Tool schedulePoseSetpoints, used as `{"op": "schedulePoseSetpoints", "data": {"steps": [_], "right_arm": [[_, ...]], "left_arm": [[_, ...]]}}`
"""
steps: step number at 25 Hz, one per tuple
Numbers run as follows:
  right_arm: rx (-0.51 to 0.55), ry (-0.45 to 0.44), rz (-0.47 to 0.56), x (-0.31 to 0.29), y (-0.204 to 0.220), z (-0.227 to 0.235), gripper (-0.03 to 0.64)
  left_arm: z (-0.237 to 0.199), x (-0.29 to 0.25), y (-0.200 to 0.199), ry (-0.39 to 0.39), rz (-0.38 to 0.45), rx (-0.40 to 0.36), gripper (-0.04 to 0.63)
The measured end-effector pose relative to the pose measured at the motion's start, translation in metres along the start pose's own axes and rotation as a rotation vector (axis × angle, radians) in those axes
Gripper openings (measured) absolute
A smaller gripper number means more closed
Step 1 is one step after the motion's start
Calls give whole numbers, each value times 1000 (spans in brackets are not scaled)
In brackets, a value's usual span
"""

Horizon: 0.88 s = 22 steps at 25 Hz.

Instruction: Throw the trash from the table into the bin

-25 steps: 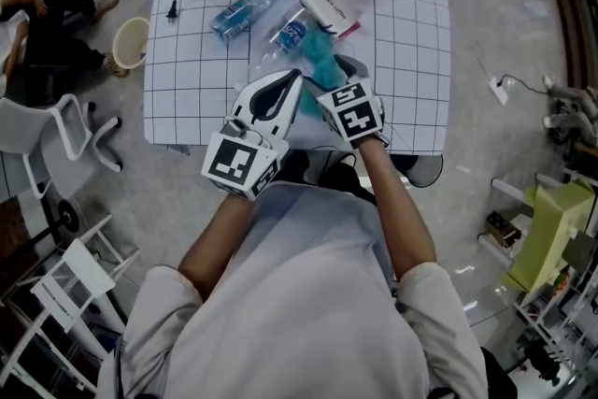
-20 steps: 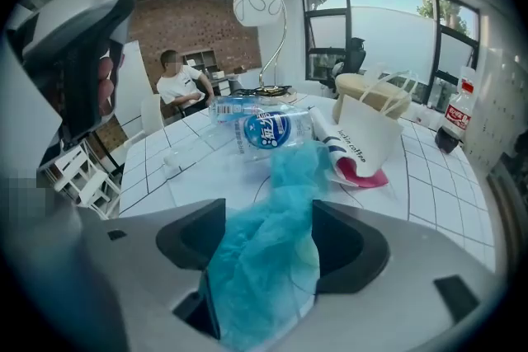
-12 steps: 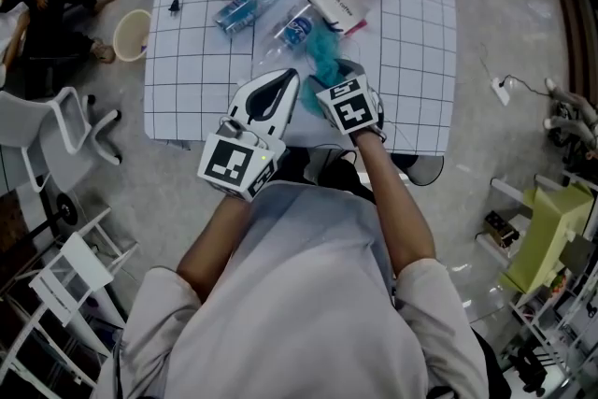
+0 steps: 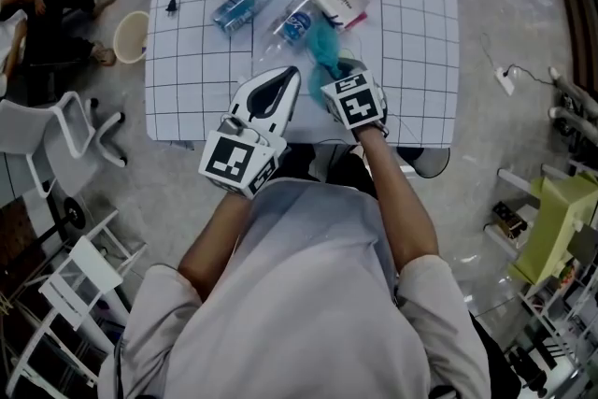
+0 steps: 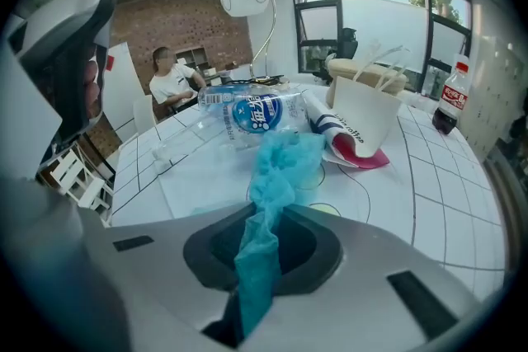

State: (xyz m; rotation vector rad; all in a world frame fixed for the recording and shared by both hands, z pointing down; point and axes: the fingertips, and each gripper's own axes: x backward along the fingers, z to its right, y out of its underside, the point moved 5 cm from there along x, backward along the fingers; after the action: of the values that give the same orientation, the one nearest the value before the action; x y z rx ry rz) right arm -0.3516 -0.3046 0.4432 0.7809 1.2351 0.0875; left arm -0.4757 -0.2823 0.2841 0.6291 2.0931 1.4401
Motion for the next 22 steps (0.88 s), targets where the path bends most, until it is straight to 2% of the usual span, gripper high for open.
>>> {"op": "schedulePoseSetpoints", "data": {"steps": [13, 22], "right_arm": [[-70, -30, 114, 36, 14, -5, 29], [-137, -6, 184, 79, 28, 11, 29]], "left_arm": [[20, -18, -1, 57, -26, -22, 6], [55, -47, 8, 149, -61, -48, 6]]}}
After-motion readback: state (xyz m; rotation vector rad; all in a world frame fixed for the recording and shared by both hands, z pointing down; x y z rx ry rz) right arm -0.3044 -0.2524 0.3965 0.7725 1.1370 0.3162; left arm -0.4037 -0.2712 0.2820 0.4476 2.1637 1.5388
